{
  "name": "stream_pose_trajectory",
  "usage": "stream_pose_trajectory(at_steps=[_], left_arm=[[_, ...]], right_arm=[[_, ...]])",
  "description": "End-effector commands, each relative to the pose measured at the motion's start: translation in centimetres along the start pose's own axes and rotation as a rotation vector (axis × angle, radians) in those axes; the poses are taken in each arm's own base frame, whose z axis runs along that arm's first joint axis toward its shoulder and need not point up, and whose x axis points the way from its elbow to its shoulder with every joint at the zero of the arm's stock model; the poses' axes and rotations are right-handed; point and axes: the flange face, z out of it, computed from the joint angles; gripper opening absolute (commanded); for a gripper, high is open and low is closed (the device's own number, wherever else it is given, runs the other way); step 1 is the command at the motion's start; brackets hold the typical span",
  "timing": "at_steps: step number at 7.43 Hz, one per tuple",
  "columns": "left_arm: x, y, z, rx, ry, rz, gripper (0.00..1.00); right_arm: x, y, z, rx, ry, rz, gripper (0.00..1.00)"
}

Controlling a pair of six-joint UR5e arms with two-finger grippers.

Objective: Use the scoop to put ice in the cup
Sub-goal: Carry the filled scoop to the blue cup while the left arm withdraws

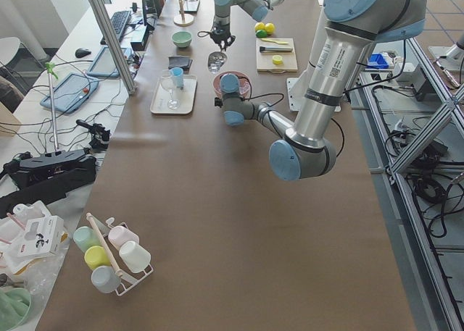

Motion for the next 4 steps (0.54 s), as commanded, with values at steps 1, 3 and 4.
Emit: stream_pose_trajectory(at_steps=[1,3,4], left_arm=[[0.1,0.0,-0.1,0.003,0.004,0.006,0.99],[-0.3,-0.3,-2.1,0.020,0.018,0.014,0.99],[-1.1,0.8,-4.0,0.025,0.036,0.003,0.99]], right_arm=[[4.1,3.4,-1.2,0.016,-0.016,0.301,0.00],[6.5,3.6,-0.8,0.042,-0.011,0.463,0.00],[9.1,4.1,-0.4,0.037,-0.056,0.508,0.00]])
